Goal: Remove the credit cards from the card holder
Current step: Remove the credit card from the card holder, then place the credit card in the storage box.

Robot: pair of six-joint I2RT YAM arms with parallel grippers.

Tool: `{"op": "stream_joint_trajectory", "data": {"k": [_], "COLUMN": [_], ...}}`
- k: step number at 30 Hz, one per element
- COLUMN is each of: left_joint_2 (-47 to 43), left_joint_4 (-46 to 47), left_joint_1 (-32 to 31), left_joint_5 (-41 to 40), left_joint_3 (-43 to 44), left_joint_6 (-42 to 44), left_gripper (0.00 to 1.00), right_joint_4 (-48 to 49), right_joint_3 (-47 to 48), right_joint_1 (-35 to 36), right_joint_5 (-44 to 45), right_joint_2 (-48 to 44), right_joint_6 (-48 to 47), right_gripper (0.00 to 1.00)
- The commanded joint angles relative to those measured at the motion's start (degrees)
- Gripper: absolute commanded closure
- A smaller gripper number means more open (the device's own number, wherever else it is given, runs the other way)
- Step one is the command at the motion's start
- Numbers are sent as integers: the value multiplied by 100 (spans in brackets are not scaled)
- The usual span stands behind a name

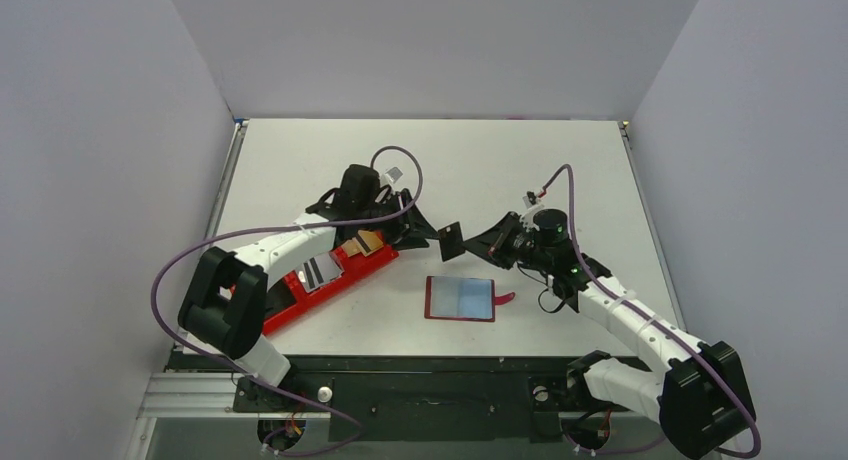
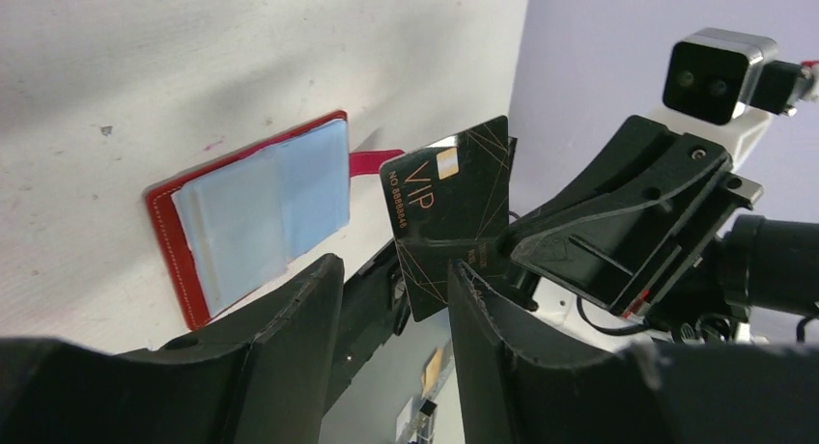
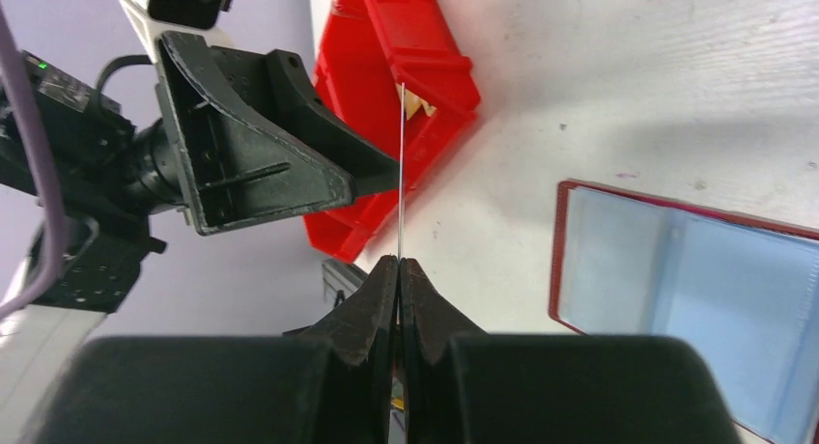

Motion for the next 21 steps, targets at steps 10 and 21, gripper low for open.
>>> {"op": "stream_joint_trajectory", "data": {"k": [10, 21], "left_joint_2": [-251, -278], "left_joint_4": [1822, 2529], "left_joint_1": [144, 139], "left_joint_5": [875, 994], "left_joint_3": [-367, -663], "left_joint_6": [-908, -1371], "left_gripper": [58, 73], "right_joint_4": [1116, 1371], "right_joint_3": [288, 171], "right_joint_1": [114, 335], "right_joint_5": [-335, -264], "right_joint_2": [221, 354], "right_joint_6": [649, 783], "right_gripper": [100, 100]}}
